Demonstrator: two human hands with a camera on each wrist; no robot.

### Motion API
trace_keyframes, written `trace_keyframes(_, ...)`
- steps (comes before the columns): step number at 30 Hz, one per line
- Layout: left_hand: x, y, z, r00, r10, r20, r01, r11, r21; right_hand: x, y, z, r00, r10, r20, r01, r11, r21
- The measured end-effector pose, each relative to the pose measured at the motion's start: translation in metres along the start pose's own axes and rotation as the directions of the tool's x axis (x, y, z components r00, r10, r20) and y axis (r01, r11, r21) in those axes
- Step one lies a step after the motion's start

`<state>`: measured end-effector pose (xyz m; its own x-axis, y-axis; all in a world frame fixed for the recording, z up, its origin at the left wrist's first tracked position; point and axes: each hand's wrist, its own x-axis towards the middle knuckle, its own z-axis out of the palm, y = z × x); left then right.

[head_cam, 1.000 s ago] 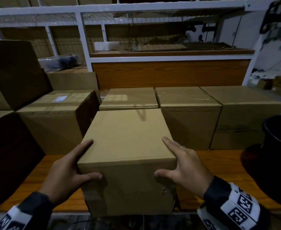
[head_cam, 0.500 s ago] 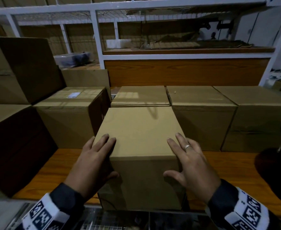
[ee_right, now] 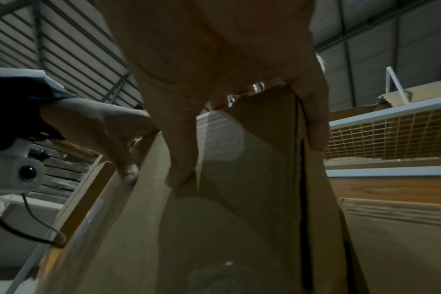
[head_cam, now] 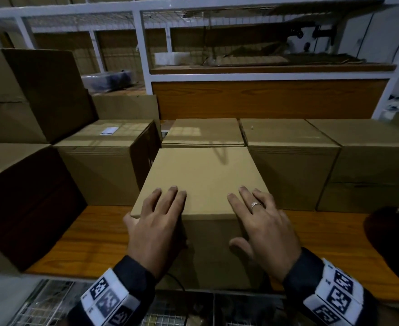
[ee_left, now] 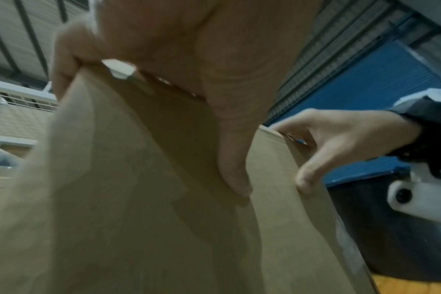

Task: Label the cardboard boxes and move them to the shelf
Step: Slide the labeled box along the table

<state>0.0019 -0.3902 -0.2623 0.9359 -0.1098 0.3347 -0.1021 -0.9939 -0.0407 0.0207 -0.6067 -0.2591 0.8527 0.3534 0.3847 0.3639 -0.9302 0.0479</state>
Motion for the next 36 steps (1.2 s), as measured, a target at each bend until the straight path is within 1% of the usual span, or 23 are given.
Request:
trace_keyframes(3, 0.001, 0.002, 0.003, 0.998, -0.005, -0.061, 0.004, 1.0, -0.018, 0.0, 0.0, 0.004, 1.0, 0.006, -0.025, -0.006, 1.0, 0.001)
trace_keyframes(7, 0.0, 0.003, 0.007, 0.997, -0.024, -0.071, 0.022, 0.999, -0.024, -0.002, 0.003, 0.006, 0.998, 0.0, -0.064, -0.001, 1.0, -0.011)
trace_keyframes(11, 0.001, 0.005, 0.008, 0.992, 0.015, -0.124, -0.013, 1.0, 0.014, -0.003, 0.003, 0.006, 0.995, 0.007, -0.102, -0.007, 1.0, -0.003)
trace_keyframes(15, 0.001, 0.007, 0.005, 0.99, 0.015, -0.137, -0.012, 1.0, 0.024, -0.004, 0.0, 0.005, 0.994, 0.01, -0.106, -0.008, 1.0, 0.014)
trace_keyframes(20, -0.002, 0.004, 0.004, 0.979, 0.025, -0.2, -0.033, 0.999, -0.037, -0.005, 0.001, 0.0, 0.992, 0.001, -0.126, 0.008, 0.997, 0.073)
trace_keyframes(22, -0.004, 0.002, 0.003, 0.978, 0.025, -0.208, -0.039, 0.997, -0.063, -0.006, 0.003, -0.001, 0.992, -0.009, -0.128, 0.019, 0.996, 0.082)
trace_keyframes(25, -0.004, 0.0, 0.002, 0.983, 0.03, -0.179, -0.045, 0.996, -0.078, -0.007, 0.003, -0.001, 0.994, -0.006, -0.11, 0.017, 0.996, 0.092)
trace_keyframes(28, -0.003, -0.002, -0.001, 0.985, 0.062, -0.164, -0.075, 0.994, -0.077, -0.007, 0.003, -0.003, 0.996, -0.015, -0.083, 0.024, 0.995, 0.101)
trace_keyframes(30, -0.002, -0.004, -0.003, 0.992, 0.068, -0.111, -0.075, 0.995, -0.063, -0.007, 0.006, -0.006, 0.999, -0.016, -0.05, 0.021, 0.996, 0.088)
trace_keyframes(33, 0.0, -0.004, -0.009, 0.999, 0.007, 0.033, -0.004, 0.997, -0.078, -0.004, 0.006, -0.015, 0.999, 0.03, 0.042, -0.033, 0.998, 0.058)
trace_keyframes(36, 0.0, -0.004, -0.013, 0.995, -0.047, 0.093, 0.058, 0.991, -0.118, -0.003, 0.008, -0.018, 0.992, 0.02, 0.121, -0.031, 0.996, 0.089)
